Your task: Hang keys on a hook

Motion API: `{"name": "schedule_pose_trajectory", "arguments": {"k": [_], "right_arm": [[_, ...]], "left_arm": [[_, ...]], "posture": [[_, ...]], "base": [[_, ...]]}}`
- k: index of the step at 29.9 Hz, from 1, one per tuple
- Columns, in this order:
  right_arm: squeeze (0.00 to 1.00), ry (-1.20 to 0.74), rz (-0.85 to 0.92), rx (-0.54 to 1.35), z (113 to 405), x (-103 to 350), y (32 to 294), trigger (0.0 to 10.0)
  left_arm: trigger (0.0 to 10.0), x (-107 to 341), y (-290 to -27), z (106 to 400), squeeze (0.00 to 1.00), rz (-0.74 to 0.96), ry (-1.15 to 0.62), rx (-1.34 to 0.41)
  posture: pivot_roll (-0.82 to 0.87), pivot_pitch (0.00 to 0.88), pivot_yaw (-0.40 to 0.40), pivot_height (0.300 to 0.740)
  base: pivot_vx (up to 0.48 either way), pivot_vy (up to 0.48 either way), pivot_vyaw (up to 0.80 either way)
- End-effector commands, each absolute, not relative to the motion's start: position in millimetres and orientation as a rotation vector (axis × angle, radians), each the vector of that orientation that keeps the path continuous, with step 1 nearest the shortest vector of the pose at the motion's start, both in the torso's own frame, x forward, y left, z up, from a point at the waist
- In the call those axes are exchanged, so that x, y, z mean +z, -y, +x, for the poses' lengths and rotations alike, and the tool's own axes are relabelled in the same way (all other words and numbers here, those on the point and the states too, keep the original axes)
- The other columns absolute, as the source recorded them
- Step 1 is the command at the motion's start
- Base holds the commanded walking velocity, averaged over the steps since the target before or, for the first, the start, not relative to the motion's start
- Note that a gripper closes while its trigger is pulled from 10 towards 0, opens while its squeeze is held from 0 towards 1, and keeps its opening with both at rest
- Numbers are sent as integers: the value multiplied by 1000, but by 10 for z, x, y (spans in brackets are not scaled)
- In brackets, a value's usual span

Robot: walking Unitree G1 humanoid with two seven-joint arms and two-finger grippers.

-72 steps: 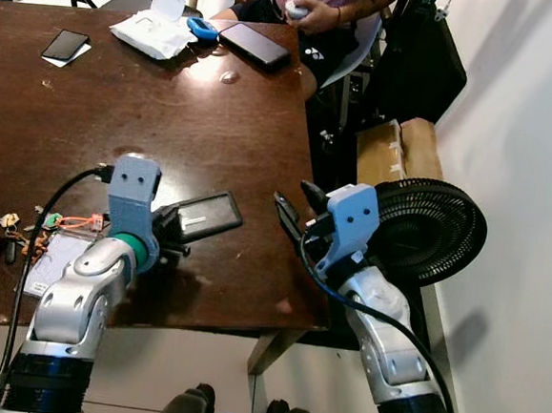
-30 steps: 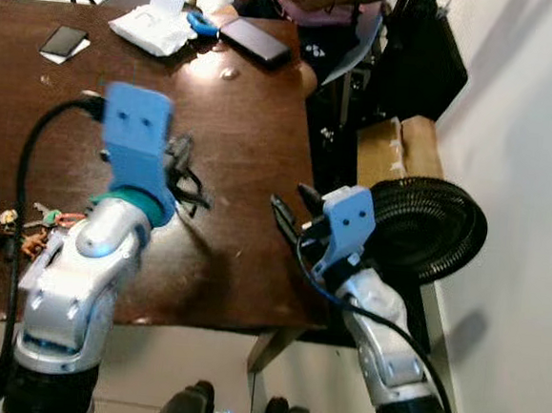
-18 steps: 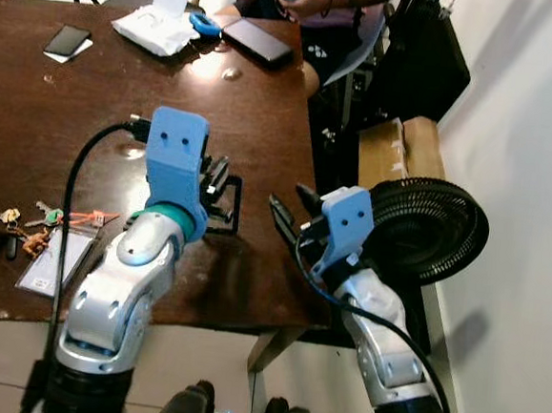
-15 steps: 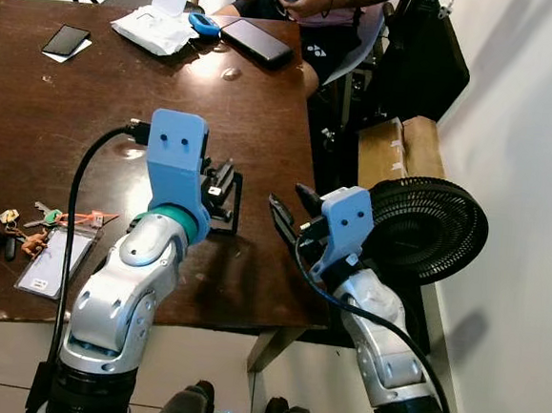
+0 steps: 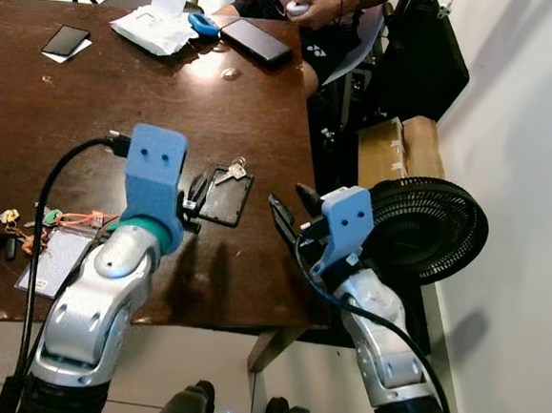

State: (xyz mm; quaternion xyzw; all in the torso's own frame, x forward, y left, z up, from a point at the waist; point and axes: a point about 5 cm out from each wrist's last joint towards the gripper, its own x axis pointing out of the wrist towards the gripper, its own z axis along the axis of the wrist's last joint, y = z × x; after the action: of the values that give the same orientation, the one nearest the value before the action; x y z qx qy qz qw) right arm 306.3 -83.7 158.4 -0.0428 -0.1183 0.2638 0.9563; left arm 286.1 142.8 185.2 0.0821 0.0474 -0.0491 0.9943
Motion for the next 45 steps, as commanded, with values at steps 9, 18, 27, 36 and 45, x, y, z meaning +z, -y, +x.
{"name": "schedule_pose_trajectory", "arguments": {"k": [9, 18, 27, 36, 45], "right_arm": [[0, 223, -96, 539, 3060, 1540, 845, 10000], [0, 223, -111, 521, 3063, 1541, 900, 10000], [0, 216, -110, 520, 3042, 1514, 913, 10000], [0, 212, -48, 544, 3072, 1546, 842, 10000], [0, 225, -134, 510, 3150, 1574, 861, 10000]], "left_arm": [[10000, 1416, -1228, 2829, 0, 206, -261, -189], [10000, 1624, -1107, 3384, 0, 255, -162, -132], [10000, 1569, -1891, 3201, 0, 89, -253, -3], [10000, 1728, -2087, 2712, 0, 7, -90, -13], [10000, 1963, -1860, 2745, 0, 25, 24, -62]], "posture": [[148, 165, 54, 740], [116, 159, 64, 740], [139, 166, 61, 740], [184, 166, 40, 740], [169, 153, 38, 740]], "base": [[0, 0, 0], [0, 0, 0], [0, 0, 0], [0, 0, 0], [0, 0, 499]]}}
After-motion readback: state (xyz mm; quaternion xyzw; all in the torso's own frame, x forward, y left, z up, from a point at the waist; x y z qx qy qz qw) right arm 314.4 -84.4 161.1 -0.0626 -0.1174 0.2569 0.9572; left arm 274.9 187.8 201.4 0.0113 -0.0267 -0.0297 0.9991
